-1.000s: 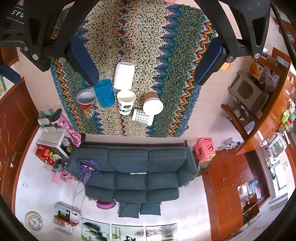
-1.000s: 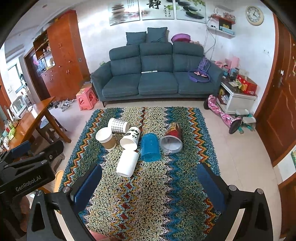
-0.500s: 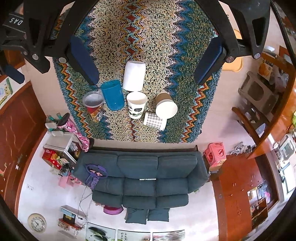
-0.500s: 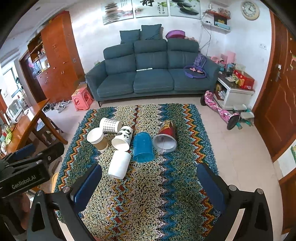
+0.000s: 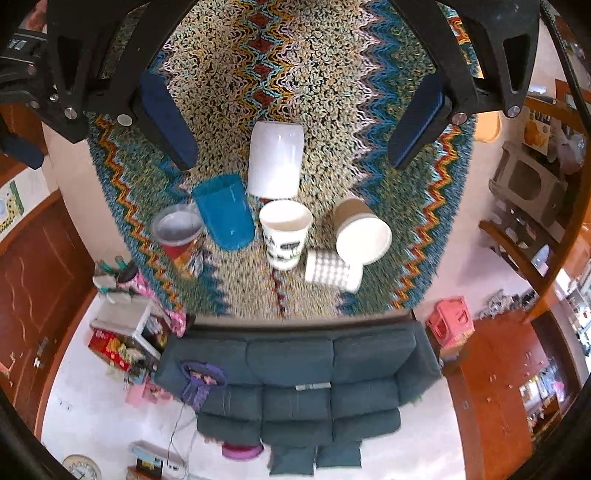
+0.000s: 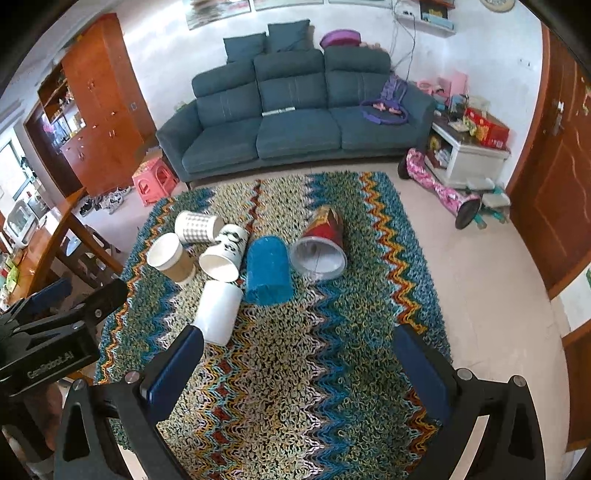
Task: Flip cup upright
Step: 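Lower the left tool onto the white plastic cup lying on its side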
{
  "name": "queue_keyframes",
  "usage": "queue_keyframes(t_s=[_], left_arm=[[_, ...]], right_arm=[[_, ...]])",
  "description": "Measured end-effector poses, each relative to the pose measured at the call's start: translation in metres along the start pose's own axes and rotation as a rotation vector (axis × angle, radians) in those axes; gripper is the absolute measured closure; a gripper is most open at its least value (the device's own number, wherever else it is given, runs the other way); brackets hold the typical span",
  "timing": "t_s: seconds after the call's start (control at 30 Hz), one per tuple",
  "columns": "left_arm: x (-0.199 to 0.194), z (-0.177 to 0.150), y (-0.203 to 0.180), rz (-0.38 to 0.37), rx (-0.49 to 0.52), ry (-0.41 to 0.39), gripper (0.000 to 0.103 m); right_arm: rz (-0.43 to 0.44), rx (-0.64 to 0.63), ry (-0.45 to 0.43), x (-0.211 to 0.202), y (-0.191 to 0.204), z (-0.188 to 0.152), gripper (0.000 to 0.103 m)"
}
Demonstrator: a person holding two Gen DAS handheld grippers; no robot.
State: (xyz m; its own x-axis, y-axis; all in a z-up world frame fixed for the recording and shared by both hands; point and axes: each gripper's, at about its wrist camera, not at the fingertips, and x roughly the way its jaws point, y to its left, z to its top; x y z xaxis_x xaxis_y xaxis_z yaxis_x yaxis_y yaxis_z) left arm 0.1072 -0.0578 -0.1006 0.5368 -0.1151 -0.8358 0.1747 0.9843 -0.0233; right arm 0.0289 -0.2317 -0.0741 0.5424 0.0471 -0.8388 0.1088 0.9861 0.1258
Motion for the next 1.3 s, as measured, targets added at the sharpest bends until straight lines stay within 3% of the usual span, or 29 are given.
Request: queue_keyframes(t_s=[0.33, 0.63, 0.97, 1.3], left_arm=[[0.083, -0.001, -0.006, 0.003, 0.046, 0.157, 0.001], [0.140, -0.004, -0.005, -0.017, 0.030, 0.280, 0.001], [0.171, -0.006, -0.006, -0.021, 0.011, 0.352, 0.002], [0.181, -0.009, -0.009, -0.038, -0.029, 0.395, 0.019]], right_arm=[[0.002, 0.022, 0.104, 0.051, -0.008, -0.006, 0.001], [0.011, 0.024, 0.186, 0.083, -0.010, -0.014, 0.000], [0.027, 0.033, 0.237, 0.107, -0.013, -0.016, 0.001], [0.030, 0.038, 0.258, 0.118, -0.016, -0.018, 0.001]])
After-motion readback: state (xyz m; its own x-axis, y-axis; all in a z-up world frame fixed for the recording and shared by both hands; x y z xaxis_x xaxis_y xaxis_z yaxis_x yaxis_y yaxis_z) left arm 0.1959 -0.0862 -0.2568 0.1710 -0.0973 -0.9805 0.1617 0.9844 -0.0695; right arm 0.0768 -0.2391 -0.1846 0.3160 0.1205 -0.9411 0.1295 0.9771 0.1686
